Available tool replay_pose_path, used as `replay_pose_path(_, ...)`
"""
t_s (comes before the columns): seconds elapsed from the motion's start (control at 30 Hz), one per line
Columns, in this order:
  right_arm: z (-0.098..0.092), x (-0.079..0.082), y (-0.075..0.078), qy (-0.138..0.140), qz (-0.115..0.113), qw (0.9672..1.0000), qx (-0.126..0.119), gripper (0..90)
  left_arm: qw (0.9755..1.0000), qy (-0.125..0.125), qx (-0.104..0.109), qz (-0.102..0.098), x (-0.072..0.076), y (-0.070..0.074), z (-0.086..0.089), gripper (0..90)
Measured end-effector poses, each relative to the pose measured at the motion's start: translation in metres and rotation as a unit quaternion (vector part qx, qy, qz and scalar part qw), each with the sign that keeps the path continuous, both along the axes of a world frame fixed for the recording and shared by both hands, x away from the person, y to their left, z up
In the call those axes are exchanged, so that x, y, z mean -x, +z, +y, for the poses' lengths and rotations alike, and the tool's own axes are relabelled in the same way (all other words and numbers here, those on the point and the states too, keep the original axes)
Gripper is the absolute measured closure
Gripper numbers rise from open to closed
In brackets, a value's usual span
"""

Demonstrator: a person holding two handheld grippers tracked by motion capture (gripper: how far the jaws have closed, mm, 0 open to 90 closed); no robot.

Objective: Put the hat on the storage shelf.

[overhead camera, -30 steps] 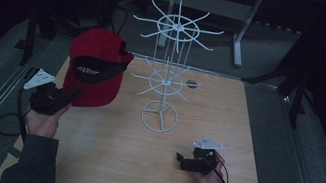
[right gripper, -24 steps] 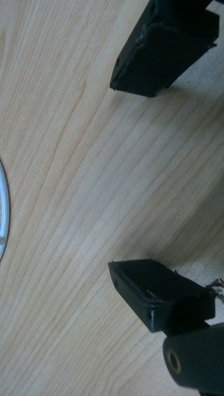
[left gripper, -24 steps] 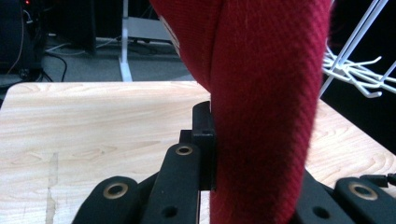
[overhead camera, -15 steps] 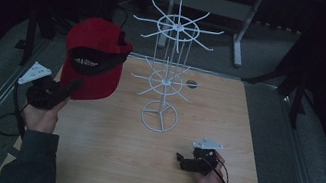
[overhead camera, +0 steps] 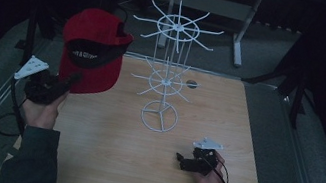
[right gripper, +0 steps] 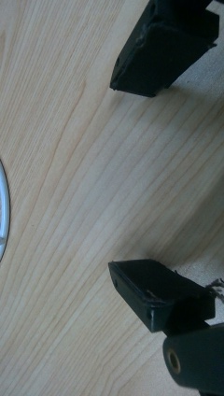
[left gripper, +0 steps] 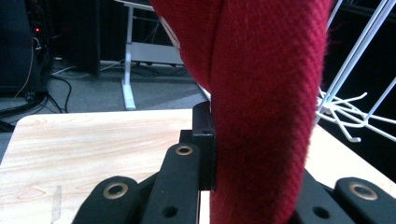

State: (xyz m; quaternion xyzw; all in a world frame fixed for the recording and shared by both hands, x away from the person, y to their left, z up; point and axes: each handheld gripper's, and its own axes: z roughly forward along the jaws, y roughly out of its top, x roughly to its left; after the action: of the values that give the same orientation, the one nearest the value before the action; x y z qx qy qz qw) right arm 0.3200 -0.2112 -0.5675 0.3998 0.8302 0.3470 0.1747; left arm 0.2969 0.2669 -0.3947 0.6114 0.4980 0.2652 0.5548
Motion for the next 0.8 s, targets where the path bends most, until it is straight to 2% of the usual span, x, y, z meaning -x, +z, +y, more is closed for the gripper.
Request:
replay_pose_path(0.57,0.000,0.000,0.000,0.000,0.000,1.0000,0.000,11.2,0.9999,0.004,0.013,-0.008,-0.004,0.016,-0.002,84.8)
replay_pose_path(0.8,0.000,0.000,0.000,0.000,0.000,1.0000,0.000,11.1,0.9997,0.004,0.018,-0.018,-0.005,0.026,-0.002,84.8)
